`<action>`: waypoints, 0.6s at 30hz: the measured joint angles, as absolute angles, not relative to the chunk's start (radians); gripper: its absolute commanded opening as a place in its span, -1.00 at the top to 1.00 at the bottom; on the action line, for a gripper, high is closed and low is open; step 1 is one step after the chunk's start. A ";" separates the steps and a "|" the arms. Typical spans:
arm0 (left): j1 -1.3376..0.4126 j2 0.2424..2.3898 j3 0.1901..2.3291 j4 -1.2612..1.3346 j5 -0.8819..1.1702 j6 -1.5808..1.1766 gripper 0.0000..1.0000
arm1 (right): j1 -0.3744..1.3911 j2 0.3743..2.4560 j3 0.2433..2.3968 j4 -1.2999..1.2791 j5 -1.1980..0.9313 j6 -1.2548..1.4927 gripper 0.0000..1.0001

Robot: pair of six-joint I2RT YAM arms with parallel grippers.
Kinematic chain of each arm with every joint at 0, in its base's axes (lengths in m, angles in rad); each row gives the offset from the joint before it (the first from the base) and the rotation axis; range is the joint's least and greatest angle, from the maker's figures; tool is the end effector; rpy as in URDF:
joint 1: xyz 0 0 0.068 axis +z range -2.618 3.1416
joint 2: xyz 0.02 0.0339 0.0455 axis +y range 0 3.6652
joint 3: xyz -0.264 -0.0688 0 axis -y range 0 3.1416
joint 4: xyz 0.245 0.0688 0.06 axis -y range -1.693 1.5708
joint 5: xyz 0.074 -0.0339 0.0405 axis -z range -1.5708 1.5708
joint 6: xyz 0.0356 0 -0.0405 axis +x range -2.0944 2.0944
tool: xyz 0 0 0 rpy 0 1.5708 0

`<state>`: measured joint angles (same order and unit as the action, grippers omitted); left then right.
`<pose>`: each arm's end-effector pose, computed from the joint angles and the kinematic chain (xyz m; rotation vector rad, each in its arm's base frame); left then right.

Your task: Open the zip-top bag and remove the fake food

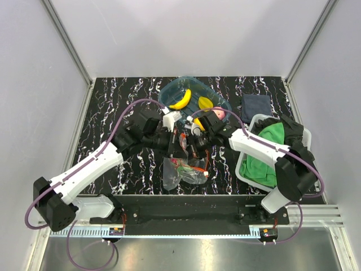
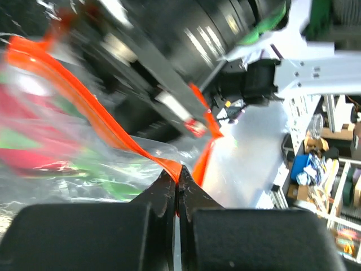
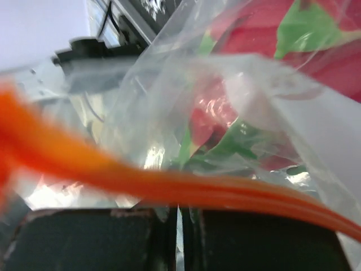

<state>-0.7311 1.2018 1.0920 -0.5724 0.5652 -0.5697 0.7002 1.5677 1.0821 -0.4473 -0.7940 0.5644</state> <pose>0.1776 -0.1849 0.3269 0.5363 2.4202 -1.2752 0.2305 0.2274 0.2367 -0.5609 2.6911 1.4523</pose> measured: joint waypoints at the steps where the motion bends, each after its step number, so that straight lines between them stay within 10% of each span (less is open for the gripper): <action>1: -0.740 1.200 1.091 -0.572 0.567 -0.574 1.00 | 0.697 1.581 1.101 -0.446 -0.794 0.577 1.00; 18: -0.784 1.139 0.893 -0.554 0.541 -0.574 1.00 | 0.629 1.595 1.150 -0.461 -0.838 0.803 1.00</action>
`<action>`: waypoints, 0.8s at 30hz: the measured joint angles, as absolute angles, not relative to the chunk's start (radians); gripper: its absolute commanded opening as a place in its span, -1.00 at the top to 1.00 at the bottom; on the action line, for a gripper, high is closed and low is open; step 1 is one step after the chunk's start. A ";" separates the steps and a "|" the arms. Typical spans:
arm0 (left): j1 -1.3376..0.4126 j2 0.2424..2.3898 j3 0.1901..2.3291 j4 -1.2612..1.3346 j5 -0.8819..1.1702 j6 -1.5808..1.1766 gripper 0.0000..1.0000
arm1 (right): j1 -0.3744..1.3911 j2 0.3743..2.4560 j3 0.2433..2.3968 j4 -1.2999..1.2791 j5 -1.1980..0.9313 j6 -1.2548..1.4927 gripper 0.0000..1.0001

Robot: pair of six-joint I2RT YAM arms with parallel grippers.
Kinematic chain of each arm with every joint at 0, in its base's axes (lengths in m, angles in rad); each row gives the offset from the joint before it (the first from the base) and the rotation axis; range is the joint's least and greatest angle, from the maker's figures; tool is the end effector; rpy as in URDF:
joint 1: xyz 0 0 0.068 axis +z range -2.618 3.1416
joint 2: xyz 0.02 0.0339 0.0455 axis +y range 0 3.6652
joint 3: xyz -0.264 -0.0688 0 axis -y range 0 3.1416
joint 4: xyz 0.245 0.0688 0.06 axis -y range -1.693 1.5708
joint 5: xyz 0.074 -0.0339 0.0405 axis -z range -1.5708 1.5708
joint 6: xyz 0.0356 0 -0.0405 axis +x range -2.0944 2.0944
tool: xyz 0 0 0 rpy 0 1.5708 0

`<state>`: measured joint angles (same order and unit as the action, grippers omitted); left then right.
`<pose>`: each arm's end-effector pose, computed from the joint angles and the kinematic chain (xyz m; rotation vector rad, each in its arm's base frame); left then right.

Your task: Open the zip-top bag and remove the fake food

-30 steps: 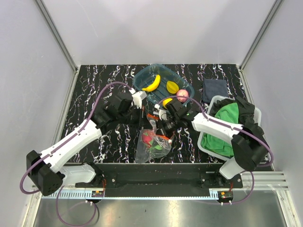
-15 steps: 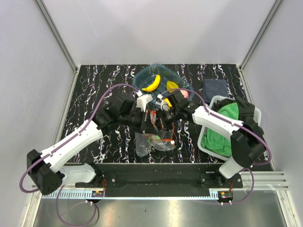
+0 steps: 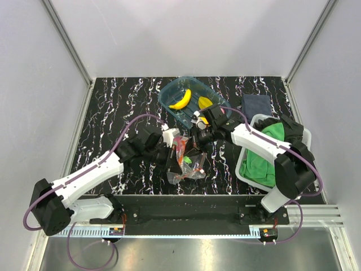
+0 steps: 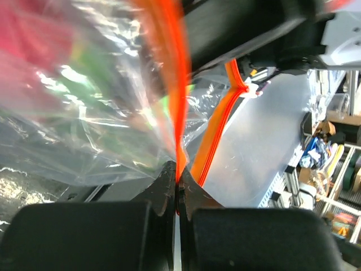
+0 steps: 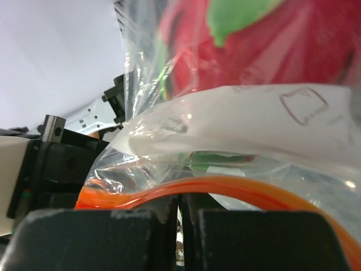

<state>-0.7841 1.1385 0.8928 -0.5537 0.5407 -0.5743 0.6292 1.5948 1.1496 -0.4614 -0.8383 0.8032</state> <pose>0.1531 -0.1786 0.2769 0.5630 2.5543 -1.2234 0.2541 0.2177 0.2491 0.1764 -2.6911 -1.4994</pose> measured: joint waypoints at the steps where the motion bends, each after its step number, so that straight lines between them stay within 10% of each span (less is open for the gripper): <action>1: -0.785 1.139 0.881 -0.549 0.531 -0.581 1.00 | 0.629 1.599 1.150 -0.461 -0.834 0.816 1.00; 15: -0.728 1.060 0.916 -0.776 0.108 -0.579 1.00 | 0.633 1.584 1.138 -0.543 -0.810 0.900 1.00; 24: -0.719 1.056 0.921 -0.718 0.300 -0.542 1.00 | 0.736 1.567 1.143 -0.620 -0.757 0.848 1.00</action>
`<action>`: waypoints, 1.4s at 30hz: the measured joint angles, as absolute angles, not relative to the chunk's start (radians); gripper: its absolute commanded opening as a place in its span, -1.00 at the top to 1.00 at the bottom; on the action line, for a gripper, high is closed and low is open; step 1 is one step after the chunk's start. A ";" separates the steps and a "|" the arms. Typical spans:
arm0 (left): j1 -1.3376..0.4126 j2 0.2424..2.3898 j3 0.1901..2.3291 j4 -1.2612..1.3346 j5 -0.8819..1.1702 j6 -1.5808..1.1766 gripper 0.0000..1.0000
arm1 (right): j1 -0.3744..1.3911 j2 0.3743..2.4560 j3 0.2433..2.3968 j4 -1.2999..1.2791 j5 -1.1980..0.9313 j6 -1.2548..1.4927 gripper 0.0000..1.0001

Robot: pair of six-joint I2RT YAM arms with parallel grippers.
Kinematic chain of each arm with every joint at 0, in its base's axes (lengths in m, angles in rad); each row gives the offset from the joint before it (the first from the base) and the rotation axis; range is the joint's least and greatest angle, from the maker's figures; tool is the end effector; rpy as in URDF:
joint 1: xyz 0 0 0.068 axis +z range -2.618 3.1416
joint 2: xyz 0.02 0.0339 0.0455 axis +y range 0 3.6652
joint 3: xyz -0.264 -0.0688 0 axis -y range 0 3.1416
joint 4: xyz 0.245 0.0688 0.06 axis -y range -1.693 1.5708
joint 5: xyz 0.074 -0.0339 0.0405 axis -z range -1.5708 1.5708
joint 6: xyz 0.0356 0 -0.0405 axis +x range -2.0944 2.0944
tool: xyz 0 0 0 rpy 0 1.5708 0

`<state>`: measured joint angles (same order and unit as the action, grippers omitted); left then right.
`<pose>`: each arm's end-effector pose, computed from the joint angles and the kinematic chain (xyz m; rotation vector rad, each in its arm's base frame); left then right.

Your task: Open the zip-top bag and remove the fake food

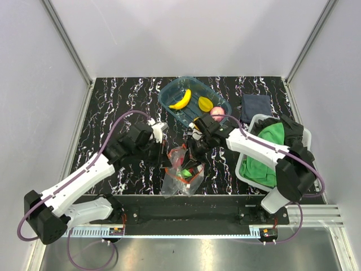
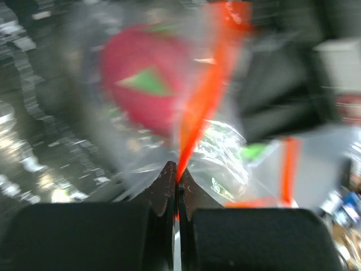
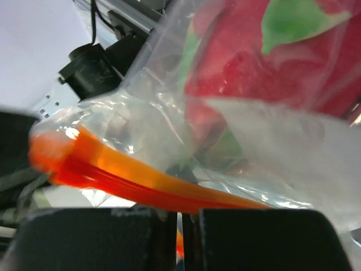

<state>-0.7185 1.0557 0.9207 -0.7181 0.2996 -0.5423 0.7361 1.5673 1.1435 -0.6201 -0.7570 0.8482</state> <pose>0.1525 -0.1473 0.2884 0.3740 2.5676 -0.8886 0.2187 0.2312 0.2451 0.1367 -2.6889 -1.2617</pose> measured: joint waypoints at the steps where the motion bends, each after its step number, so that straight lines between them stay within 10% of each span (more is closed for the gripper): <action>1: -0.719 1.050 0.928 -0.703 0.345 -0.544 1.00 | 0.751 1.583 1.156 -0.631 -0.742 0.844 1.00; 4: -0.719 1.029 0.950 -0.670 0.428 -0.555 0.94 | 0.759 1.631 1.203 -0.637 -0.688 0.842 1.00; 9: -0.717 0.981 0.947 -0.646 0.510 -0.579 -0.48 | 0.759 1.673 1.296 -0.624 -0.607 0.842 1.00; 11: -0.717 0.950 0.945 -0.656 0.521 -0.583 -0.66 | 0.759 1.674 1.316 -0.606 -0.602 0.842 1.00; 23: -0.644 0.601 0.851 -0.714 0.359 -0.696 -0.88 | 0.643 1.633 1.187 -0.491 -0.785 0.908 1.00; 36: -0.617 0.709 0.562 -0.541 0.467 -0.788 -0.98 | 0.561 1.568 1.179 -0.418 -1.008 0.928 1.00; 40: -0.604 0.782 0.562 -0.422 0.536 -0.806 -0.79 | 0.561 1.564 1.150 -0.393 -1.026 0.929 1.00; 42: -0.603 0.805 0.558 -0.362 0.567 -0.825 -0.28 | 0.561 1.564 1.141 -0.382 -1.035 0.931 1.00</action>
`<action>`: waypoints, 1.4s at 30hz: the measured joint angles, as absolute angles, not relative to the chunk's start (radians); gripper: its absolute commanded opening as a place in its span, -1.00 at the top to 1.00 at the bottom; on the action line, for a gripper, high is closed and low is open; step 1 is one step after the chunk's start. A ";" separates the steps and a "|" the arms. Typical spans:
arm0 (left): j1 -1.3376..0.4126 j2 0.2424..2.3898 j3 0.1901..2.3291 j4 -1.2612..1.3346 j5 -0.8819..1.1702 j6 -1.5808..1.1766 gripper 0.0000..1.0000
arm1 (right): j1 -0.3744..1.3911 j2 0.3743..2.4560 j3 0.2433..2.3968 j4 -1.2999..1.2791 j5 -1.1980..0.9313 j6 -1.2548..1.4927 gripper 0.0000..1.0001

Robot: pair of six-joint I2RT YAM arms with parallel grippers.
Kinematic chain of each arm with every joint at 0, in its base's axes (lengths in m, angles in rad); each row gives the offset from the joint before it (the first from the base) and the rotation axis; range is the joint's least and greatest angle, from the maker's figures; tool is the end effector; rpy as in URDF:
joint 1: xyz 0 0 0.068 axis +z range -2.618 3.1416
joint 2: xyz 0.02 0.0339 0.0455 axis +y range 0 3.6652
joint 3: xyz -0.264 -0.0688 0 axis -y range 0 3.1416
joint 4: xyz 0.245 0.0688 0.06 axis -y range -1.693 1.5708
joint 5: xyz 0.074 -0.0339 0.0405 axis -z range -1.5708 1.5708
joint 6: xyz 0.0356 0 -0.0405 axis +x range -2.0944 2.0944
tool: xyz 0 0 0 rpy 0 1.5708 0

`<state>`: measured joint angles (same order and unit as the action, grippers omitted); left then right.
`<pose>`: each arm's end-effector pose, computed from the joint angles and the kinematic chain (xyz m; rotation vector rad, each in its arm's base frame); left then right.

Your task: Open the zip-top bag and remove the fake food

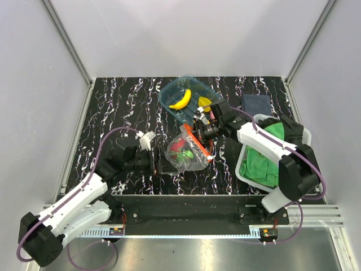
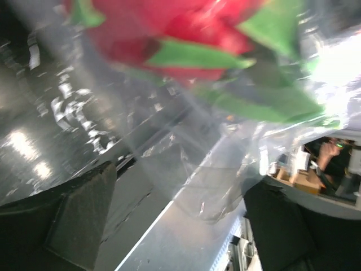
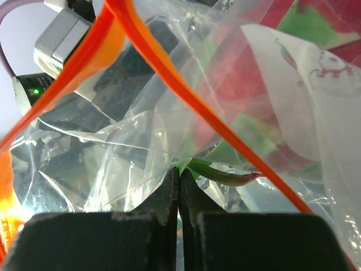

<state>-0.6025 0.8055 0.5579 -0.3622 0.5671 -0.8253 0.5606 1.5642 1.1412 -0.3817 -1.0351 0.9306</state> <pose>0.1330 -0.1147 0.2424 0.0961 2.4408 -1.3562 0.2634 0.2015 0.2652 0.1006 -2.4823 -1.6747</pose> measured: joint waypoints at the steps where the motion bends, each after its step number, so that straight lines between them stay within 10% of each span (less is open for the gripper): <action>1: -0.603 0.812 0.550 -0.327 0.582 -0.840 -0.08 | 0.561 1.564 1.138 -0.377 -1.039 0.932 1.00; 6: -0.599 0.825 0.522 -0.257 0.604 -0.867 1.00 | 0.561 1.564 1.138 -0.356 -1.043 0.918 1.00; 42: -0.307 0.997 0.493 -0.558 0.051 -0.809 1.00 | 0.594 1.506 1.406 -1.167 -0.747 0.213 1.00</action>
